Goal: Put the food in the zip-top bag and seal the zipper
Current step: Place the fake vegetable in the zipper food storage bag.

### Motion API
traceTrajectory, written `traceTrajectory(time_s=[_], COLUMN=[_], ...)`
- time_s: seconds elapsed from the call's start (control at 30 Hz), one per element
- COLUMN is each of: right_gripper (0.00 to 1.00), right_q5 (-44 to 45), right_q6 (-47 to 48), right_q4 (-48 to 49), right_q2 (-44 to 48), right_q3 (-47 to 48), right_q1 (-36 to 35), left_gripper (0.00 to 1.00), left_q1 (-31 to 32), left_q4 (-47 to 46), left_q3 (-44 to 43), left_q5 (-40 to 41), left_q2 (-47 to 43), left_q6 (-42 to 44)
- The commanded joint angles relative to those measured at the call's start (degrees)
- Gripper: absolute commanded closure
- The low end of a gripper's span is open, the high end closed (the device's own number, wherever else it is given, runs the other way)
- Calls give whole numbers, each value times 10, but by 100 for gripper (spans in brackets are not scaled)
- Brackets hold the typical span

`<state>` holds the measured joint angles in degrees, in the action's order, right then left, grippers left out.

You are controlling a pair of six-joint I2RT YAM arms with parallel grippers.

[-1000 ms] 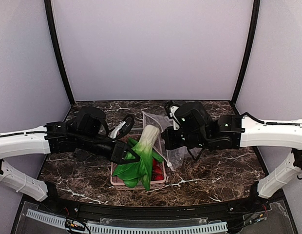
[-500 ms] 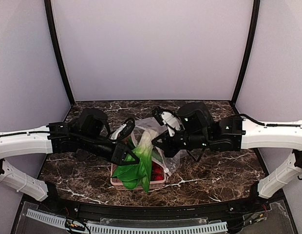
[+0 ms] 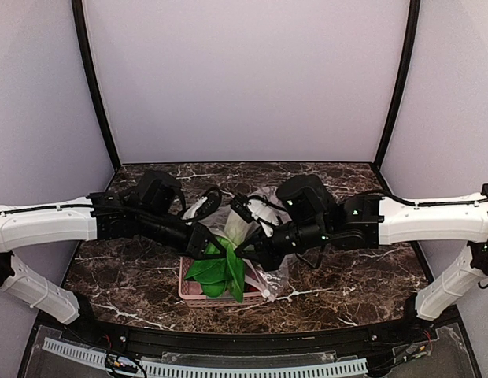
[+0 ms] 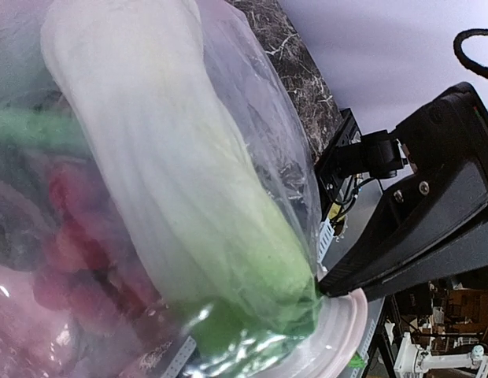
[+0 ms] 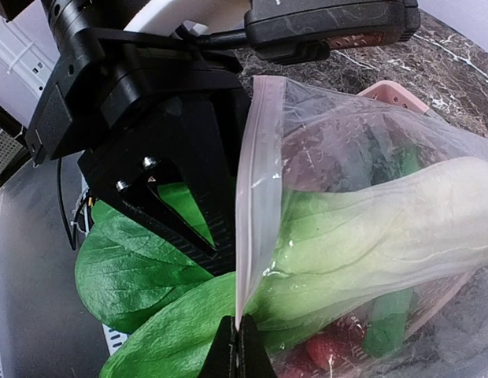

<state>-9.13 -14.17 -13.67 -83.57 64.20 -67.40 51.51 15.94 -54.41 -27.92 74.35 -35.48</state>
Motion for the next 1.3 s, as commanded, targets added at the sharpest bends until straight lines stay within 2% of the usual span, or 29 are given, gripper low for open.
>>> traceTrajectory(time_s=[0.0,0.1,0.2,0.33,0.43,0.53,0.67,0.93,1.27], right_gripper=[100,100,100,100,100,100,100,100,100], right_q5=[6,35,62,82,89,89,89,87,83], right_q6=[-30,-59,-87,-114,-123,-126,-126,-128,-129], right_q4=[19,15,9,7,7,8,8,8,9], right_q2=[-10,-16,-21,-23,-23,-27,-34,-44,-50], right_q3=[1,3,4,2,3,8,13,24,31], right_q1=[-5,-4,0,7,12,15,17,17,18], left_gripper=[89,78,57,36,25,20,4,1,1], left_q1=[-9,-9,-9,-9,-9,-9,-9,-5,10], left_q4=[-36,-31,-16,11,23,25,26,0,-58], left_q3=[-11,-10,-10,-4,15,38,73,156,196], left_q5=[30,42,48,53,56,54,58,51,43], left_q2=[6,11,4,-24,-50,-86,-127,-165,-150], left_q6=[-11,-11,-8,-6,-16,-35,-59,-94,-114])
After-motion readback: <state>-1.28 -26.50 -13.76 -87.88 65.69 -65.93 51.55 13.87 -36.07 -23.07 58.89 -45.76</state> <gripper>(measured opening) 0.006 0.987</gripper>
